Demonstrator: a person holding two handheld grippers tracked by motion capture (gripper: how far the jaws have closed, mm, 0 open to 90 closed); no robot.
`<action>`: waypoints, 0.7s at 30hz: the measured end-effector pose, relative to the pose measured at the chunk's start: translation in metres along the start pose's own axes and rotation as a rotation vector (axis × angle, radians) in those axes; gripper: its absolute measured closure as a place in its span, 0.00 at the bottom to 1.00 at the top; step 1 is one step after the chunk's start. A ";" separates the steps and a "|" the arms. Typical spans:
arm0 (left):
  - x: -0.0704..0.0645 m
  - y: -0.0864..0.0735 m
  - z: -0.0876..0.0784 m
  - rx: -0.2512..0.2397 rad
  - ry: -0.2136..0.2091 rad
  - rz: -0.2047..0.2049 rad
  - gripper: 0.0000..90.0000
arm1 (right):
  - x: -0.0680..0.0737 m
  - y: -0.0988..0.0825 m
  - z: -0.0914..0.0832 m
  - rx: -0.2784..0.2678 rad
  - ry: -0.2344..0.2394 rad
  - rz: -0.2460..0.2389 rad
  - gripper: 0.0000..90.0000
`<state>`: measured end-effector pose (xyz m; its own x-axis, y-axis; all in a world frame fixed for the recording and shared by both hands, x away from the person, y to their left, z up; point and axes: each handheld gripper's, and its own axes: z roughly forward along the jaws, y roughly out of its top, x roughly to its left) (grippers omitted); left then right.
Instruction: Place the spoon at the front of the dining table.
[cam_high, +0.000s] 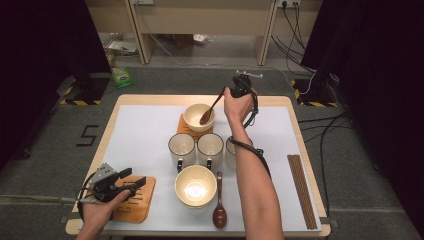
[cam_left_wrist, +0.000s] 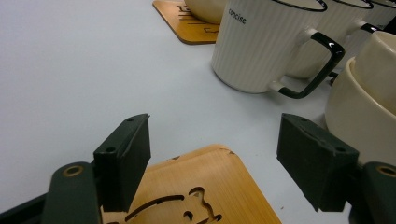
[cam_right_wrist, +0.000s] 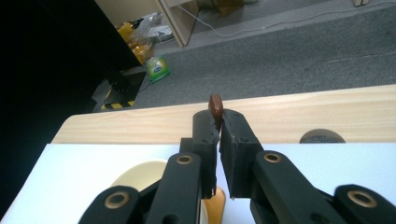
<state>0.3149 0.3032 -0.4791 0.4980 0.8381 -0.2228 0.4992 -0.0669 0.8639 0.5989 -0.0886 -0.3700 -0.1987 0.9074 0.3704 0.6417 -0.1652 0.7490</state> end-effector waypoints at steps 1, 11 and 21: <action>0.000 0.000 0.000 -0.002 0.000 -0.001 0.28 | -0.001 -0.001 -0.001 0.000 0.001 0.006 0.93; 0.002 0.000 -0.002 -0.005 0.007 -0.005 0.28 | -0.010 -0.008 -0.012 0.015 0.019 0.022 0.93; 0.002 0.000 -0.002 -0.009 0.009 -0.007 0.28 | -0.014 -0.019 -0.018 0.046 0.023 0.013 0.93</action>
<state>0.3146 0.3058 -0.4788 0.4883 0.8432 -0.2249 0.4965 -0.0566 0.8662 0.5761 -0.1051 -0.3789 -0.2068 0.8960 0.3930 0.6779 -0.1584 0.7179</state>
